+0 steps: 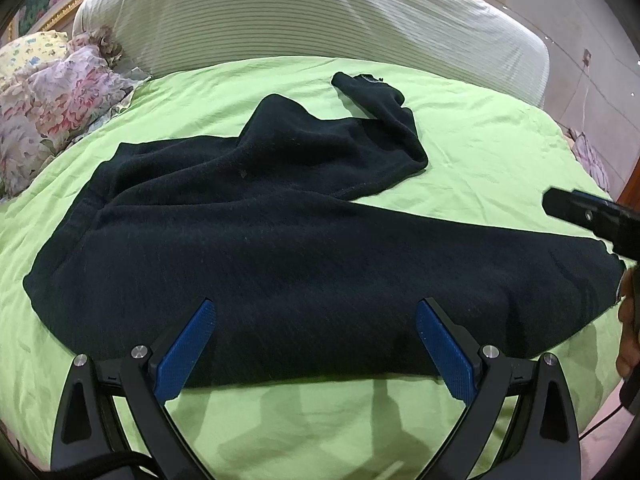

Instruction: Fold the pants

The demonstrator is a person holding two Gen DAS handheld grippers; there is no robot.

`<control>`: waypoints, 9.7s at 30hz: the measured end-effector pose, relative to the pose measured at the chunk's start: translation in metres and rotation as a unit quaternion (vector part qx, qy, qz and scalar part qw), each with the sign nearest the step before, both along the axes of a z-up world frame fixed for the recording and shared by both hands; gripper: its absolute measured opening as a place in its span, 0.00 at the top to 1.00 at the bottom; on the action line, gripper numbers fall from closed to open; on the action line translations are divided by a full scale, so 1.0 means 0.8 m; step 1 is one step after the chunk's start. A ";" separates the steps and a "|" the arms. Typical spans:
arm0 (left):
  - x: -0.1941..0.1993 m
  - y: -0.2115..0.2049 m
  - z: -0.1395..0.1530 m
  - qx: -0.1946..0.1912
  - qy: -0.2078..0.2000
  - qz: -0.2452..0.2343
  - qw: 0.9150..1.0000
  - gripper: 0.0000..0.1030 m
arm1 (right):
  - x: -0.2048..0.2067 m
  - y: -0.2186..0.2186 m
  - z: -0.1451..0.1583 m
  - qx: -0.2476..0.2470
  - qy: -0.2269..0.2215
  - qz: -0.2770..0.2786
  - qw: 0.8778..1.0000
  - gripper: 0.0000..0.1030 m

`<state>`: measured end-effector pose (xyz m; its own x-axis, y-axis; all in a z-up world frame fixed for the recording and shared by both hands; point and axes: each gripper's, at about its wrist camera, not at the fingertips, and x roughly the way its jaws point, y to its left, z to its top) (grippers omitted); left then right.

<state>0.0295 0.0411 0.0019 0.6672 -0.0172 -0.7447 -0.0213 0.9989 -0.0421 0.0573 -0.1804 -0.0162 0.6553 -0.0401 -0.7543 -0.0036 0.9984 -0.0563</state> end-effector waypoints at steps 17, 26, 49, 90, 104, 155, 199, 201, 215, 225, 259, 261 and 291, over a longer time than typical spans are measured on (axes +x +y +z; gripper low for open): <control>0.095 0.043 0.031 -0.012 0.005 0.005 1.000 0.03 | 0.217 0.033 0.041 -0.010 0.003 0.006 1.000 0.06; 0.185 0.066 0.044 -0.011 0.010 -0.016 1.000 0.03 | 0.364 0.070 -0.007 -0.103 0.048 0.010 0.993 0.07; 0.291 -0.002 0.056 -0.027 0.055 -0.140 0.988 0.03 | 0.138 -0.291 0.045 0.136 0.069 -0.216 0.964 0.81; 0.275 -0.142 0.038 -0.101 0.165 -0.419 0.887 0.94 | 0.074 -0.276 0.113 0.126 0.051 0.053 0.989 0.92; 0.155 -0.137 0.036 -0.142 0.152 -0.409 0.889 0.95 | -0.054 -0.273 0.082 0.134 0.041 0.058 0.988 0.92; 0.311 0.092 0.024 -0.239 0.276 0.116 0.924 0.27 | 0.028 0.031 0.065 0.125 0.040 0.231 0.964 0.44; 0.015 0.166 -0.075 -0.426 0.008 0.138 0.894 0.93 | 0.008 0.090 0.000 0.030 0.116 0.320 0.940 0.90; 0.008 0.167 -0.075 -0.424 0.007 0.137 0.895 0.93 | 0.006 0.092 -0.003 0.030 0.119 0.320 0.939 0.90; -0.029 0.195 -0.093 -0.421 0.019 0.148 0.895 0.84 | 0.011 0.096 -0.006 0.026 0.144 0.328 0.933 0.81; -0.034 0.268 -0.067 -0.389 0.023 0.272 0.880 0.29 | 0.052 0.098 0.043 0.150 0.115 0.314 0.930 0.43; 0.023 0.295 -0.094 -0.418 0.030 0.269 0.867 0.26 | 0.214 0.221 -0.065 0.053 0.280 0.389 0.876 0.58; 0.026 0.290 -0.092 -0.410 0.027 0.269 0.871 0.25 | 0.210 0.241 -0.074 0.032 0.284 0.404 0.869 0.59; 0.003 0.310 -0.071 -0.354 -0.067 0.151 0.920 0.87 | 0.218 0.269 -0.045 -0.070 0.065 0.287 0.953 0.91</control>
